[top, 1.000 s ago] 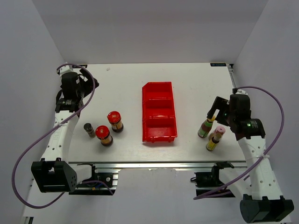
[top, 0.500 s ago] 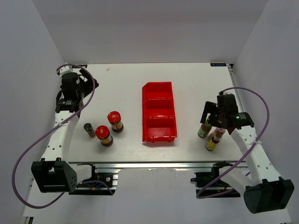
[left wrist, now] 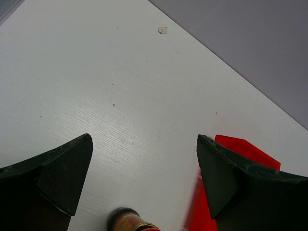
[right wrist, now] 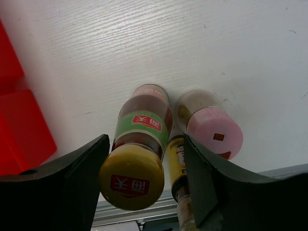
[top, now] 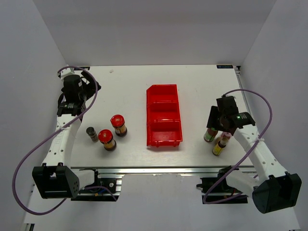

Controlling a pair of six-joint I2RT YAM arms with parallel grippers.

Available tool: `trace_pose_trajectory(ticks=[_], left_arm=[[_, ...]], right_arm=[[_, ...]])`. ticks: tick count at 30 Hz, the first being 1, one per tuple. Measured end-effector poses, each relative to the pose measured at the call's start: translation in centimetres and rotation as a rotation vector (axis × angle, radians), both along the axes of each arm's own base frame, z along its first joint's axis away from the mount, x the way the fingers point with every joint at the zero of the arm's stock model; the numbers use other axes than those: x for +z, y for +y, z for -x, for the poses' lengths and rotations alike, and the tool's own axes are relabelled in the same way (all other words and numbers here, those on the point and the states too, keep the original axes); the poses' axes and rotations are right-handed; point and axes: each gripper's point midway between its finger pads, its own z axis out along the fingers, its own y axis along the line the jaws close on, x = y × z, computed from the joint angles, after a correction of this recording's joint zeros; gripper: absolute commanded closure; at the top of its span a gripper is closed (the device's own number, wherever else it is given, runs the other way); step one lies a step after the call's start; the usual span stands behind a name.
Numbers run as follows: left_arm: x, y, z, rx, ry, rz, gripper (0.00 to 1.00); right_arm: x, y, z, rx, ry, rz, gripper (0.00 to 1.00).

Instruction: Organize the condiment bottles

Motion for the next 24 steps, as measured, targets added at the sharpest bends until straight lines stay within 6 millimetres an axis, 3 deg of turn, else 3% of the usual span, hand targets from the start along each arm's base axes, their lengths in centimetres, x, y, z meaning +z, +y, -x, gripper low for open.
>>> trace_pose_trajectory(ticks=[4,16,24], left_arm=[[-0.01,0.01,0.01,0.000,0.000,0.000,0.02],[0.08,0.11,0.05,0.006,-0.002,-0.002,0.02],[0.34,0.13,0.15,0.007,-0.009,-0.003,0.02]], right_arm=[[-0.37,0.15,0.04,0.004,0.014,0.002,0.35],[-0.71,0.36,0.15,0.013,0.019,0.001,0.64],[-0.17,0.75,-0.12,0.035,0.021,-0.002,0.71]])
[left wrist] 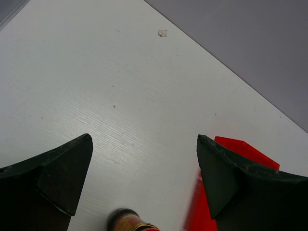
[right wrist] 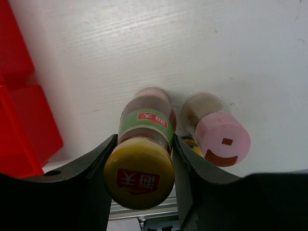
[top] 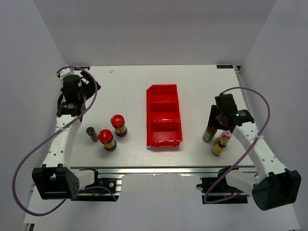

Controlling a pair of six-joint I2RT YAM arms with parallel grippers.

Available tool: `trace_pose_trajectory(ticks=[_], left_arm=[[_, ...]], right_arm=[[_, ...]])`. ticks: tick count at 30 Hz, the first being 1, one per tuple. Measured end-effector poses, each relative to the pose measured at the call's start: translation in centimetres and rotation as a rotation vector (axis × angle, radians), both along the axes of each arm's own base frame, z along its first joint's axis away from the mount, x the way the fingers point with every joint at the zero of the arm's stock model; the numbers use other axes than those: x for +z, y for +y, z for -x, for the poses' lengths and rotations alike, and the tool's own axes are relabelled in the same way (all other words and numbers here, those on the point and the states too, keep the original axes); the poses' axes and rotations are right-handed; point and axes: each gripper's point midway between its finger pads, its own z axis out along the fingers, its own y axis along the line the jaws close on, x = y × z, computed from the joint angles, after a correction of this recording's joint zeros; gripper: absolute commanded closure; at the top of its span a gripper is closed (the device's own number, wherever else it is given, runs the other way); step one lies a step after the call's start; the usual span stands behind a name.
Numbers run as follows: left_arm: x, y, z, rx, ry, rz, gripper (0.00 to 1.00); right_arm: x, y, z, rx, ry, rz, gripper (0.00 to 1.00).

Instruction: Organize the condiment bottles

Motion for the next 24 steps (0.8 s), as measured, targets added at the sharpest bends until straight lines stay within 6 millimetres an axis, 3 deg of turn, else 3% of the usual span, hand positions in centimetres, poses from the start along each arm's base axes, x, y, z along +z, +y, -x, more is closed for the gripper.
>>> trace_pose_trajectory(ticks=[7,14,24], left_arm=[[0.0,0.0,0.0,0.000,0.000,0.000,0.02],[0.0,0.0,0.0,0.000,0.000,0.000,0.02],[-1.1,-0.3,0.0,-0.013,0.026,0.008,0.02]], right_arm=[[5.0,2.6,-3.9,0.079,-0.113,-0.059,0.74],[9.8,7.5,-9.9,0.208,-0.236,-0.088,0.78],[13.0,15.4,-19.5,0.332,-0.337,-0.116,0.82]])
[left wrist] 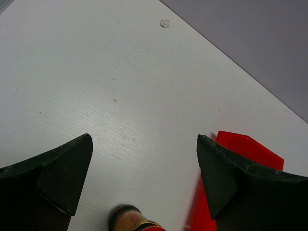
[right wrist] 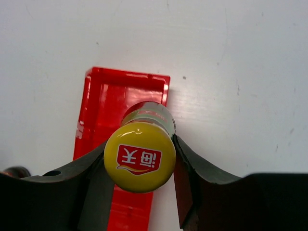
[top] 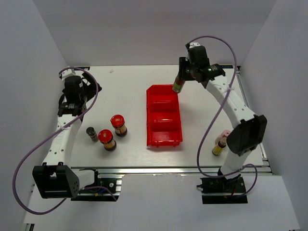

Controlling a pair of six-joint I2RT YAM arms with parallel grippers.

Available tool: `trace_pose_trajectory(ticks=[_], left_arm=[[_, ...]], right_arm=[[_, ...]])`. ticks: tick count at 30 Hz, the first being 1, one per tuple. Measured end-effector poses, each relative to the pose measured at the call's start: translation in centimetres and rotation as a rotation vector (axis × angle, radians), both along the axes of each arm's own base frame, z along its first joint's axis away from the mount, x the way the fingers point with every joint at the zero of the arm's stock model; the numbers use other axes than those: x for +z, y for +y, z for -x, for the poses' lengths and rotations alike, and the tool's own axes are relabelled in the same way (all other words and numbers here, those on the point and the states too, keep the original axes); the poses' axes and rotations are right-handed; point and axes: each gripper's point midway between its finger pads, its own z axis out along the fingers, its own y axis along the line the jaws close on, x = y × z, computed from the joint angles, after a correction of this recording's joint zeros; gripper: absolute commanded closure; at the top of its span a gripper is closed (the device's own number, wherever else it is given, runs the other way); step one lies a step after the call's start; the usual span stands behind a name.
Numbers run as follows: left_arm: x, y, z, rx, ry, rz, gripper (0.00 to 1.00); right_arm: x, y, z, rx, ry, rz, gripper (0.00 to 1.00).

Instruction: Organize the condiment bottles

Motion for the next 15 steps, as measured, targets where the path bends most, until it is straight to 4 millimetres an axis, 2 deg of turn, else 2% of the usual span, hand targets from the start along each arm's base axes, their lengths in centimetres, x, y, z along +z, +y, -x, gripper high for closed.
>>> trace_pose_trajectory(ticks=[3,6,11,15], left_arm=[[-0.3,0.0,-0.1,0.000,0.009,0.000,0.02],[-0.7,0.0,-0.2,0.000,0.020,0.000,0.02],[-0.8,0.0,-0.2,0.000,0.026,-0.001,0.02],[-0.8,0.0,-0.2,0.000,0.025,-0.001,0.02]], right_arm=[[-0.1,1.9,-2.2,0.025,-0.023,0.004,0.82],[-1.2,3.5,-3.3,0.050,-0.013,0.009,0.82],[-3.8,4.9,-3.5,0.081,0.035,0.037,0.83],[-4.5,5.3,-3.5,0.094,0.038,0.055,0.82]])
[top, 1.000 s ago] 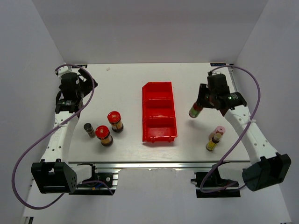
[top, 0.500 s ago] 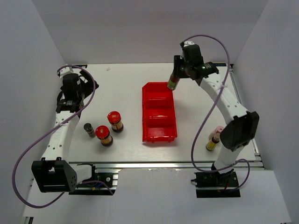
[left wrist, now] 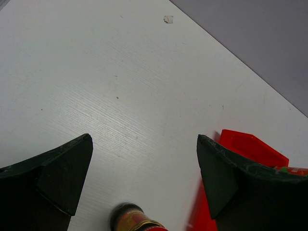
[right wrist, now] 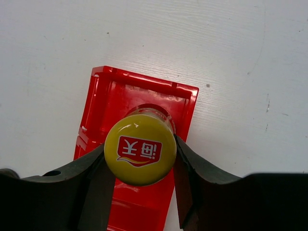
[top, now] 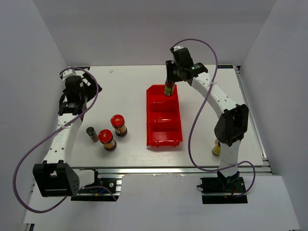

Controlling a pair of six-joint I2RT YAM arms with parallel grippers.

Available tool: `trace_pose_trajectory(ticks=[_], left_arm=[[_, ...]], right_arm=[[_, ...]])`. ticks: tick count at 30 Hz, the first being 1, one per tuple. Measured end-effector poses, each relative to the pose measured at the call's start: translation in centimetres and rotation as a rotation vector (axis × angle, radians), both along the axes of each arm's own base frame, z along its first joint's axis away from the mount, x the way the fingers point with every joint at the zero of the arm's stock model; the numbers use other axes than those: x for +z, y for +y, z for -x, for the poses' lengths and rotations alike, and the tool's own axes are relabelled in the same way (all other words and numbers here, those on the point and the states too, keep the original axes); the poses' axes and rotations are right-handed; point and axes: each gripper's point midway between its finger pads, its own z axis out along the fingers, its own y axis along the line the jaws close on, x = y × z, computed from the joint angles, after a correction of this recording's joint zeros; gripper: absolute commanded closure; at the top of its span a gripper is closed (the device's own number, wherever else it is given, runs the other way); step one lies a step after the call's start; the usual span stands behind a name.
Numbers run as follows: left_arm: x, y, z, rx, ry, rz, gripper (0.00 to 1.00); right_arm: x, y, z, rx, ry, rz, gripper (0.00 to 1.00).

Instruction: Organize the condiment bottles

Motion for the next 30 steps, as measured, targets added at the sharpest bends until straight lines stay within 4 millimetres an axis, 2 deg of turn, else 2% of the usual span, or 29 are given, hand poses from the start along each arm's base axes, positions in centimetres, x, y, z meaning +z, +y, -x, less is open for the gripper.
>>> trace_pose_trajectory(ticks=[7,13,17,24,28,30], left_arm=[[-0.1,0.1,0.0,0.004,0.003,-0.002,0.02],[-0.2,0.1,0.2,0.007,0.010,-0.004,0.02],[-0.3,0.1,0.2,0.007,0.013,-0.003,0.02],[-0.7,0.3,0.3,0.014,0.024,-0.007,0.02],[-0.8,0.3,0.4,0.016,0.029,-0.007,0.02],[-0.9,0.3,0.4,0.016,0.030,-0.007,0.02]], right_arm=[[-1.6,0.0,-0.6,-0.016,0.006,0.038,0.79],[-3.6,0.0,-0.1,-0.018,0.040,0.068,0.72],[-4.8,-0.1,0.3,-0.016,0.061,0.082,0.61],[-6.8,-0.2,1.0,-0.012,0.099,0.103,0.48],[-7.1,0.0,0.9,-0.014,0.100,0.101,0.42],[-6.7,0.2,0.5,-0.018,0.079,0.089,0.33]])
